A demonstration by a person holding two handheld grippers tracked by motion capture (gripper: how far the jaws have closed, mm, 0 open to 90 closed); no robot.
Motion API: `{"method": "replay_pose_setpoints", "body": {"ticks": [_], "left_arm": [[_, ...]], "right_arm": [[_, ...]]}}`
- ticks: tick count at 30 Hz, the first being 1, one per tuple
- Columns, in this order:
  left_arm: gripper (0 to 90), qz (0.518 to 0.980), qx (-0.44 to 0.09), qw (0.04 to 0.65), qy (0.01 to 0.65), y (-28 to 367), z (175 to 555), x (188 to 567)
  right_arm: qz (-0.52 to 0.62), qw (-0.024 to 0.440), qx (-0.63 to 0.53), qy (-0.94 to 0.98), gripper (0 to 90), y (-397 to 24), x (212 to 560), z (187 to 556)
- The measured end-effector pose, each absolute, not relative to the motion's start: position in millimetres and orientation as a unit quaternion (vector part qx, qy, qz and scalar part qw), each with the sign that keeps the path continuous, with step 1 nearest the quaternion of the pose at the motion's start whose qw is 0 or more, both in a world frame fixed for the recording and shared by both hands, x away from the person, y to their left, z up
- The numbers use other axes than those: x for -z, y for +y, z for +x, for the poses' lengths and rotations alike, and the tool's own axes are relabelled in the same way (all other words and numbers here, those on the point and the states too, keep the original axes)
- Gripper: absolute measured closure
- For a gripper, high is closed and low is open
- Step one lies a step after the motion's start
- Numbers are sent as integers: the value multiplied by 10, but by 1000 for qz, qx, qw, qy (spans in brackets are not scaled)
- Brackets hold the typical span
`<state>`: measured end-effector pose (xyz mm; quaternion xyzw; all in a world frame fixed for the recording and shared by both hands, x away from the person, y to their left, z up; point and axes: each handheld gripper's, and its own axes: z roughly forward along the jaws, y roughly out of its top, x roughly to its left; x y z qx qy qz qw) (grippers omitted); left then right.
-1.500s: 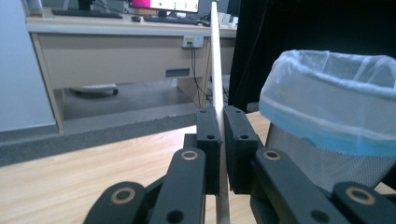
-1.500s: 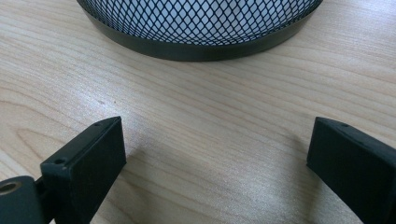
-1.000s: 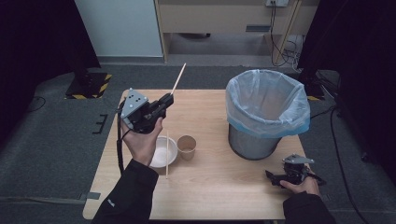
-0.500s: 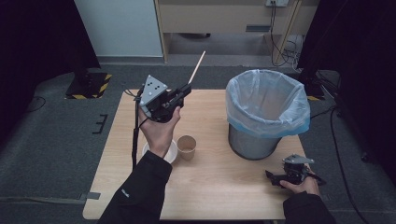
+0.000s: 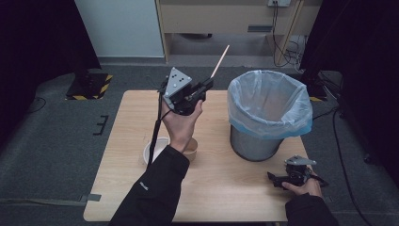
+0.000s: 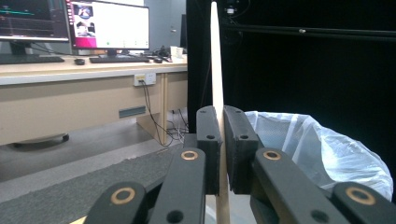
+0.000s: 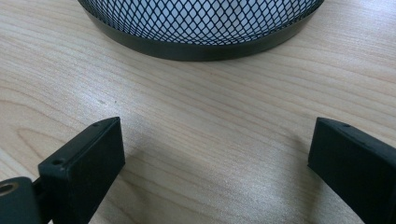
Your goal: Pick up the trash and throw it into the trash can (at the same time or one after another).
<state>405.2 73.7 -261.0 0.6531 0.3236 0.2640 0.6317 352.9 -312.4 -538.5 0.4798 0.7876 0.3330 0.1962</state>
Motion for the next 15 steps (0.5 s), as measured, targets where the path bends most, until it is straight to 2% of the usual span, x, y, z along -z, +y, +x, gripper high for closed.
{"method": "replay_pose_setpoints", "body": {"ticks": [15], "left_arm": [[853, 654, -244, 647, 306, 352, 4209, 2582]], "right_arm": [[478, 196, -333, 789, 35, -3124, 5387, 3530]]}}
